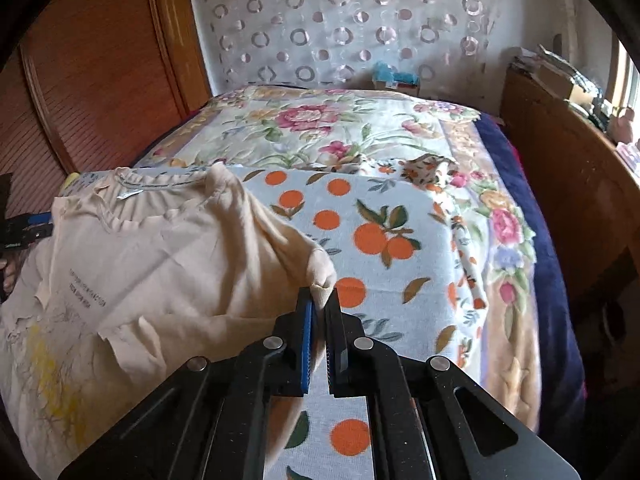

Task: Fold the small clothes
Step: 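Grasp the folded shirt with the right tool while the left tool grasps its edge, then lift the beige shirt with both tools, stretching it between them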

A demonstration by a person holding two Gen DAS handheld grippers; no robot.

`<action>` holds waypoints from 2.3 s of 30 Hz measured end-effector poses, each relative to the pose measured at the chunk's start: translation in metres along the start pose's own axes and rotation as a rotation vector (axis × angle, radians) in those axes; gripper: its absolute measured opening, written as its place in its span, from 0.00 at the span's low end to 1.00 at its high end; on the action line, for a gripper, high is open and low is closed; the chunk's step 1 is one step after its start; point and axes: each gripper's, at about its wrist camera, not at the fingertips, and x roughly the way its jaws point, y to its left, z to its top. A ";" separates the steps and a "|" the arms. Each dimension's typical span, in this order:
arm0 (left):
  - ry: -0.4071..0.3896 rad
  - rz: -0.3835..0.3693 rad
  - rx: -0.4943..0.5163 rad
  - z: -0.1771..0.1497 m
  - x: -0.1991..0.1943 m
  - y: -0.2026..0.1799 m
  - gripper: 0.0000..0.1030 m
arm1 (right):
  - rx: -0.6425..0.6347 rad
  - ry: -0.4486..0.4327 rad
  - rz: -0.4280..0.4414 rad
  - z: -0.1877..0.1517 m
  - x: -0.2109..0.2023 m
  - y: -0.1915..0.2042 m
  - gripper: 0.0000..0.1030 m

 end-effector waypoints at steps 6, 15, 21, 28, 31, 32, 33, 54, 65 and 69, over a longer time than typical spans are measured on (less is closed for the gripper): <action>0.008 -0.033 -0.006 0.011 0.005 0.003 0.37 | 0.000 0.004 -0.034 0.004 -0.003 0.000 0.40; 0.010 -0.068 -0.003 0.020 0.014 0.000 0.13 | -0.025 0.033 -0.029 0.007 0.006 0.006 0.46; -0.039 -0.068 -0.002 0.022 0.000 -0.010 0.06 | -0.046 0.034 -0.026 0.009 0.008 0.009 0.43; -0.185 -0.083 0.012 0.012 -0.065 -0.034 0.05 | -0.096 0.004 -0.005 0.006 -0.012 0.026 0.06; -0.232 -0.097 0.028 0.002 -0.096 -0.042 0.05 | -0.080 -0.081 -0.002 0.001 -0.045 0.032 0.06; -0.245 -0.100 0.031 -0.003 -0.105 -0.043 0.05 | -0.080 -0.103 -0.005 -0.002 -0.055 0.034 0.06; -0.257 -0.105 0.036 -0.009 -0.114 -0.045 0.05 | -0.080 -0.123 -0.003 -0.005 -0.067 0.036 0.06; -0.345 -0.099 -0.055 -0.161 -0.204 -0.045 0.05 | -0.021 -0.218 0.027 -0.164 -0.190 0.060 0.06; -0.342 -0.086 -0.011 -0.183 -0.238 -0.055 0.05 | -0.032 -0.192 0.016 -0.174 -0.236 0.067 0.06; -0.298 -0.067 -0.010 -0.195 -0.229 -0.054 0.05 | -0.012 -0.139 0.031 -0.186 -0.231 0.067 0.06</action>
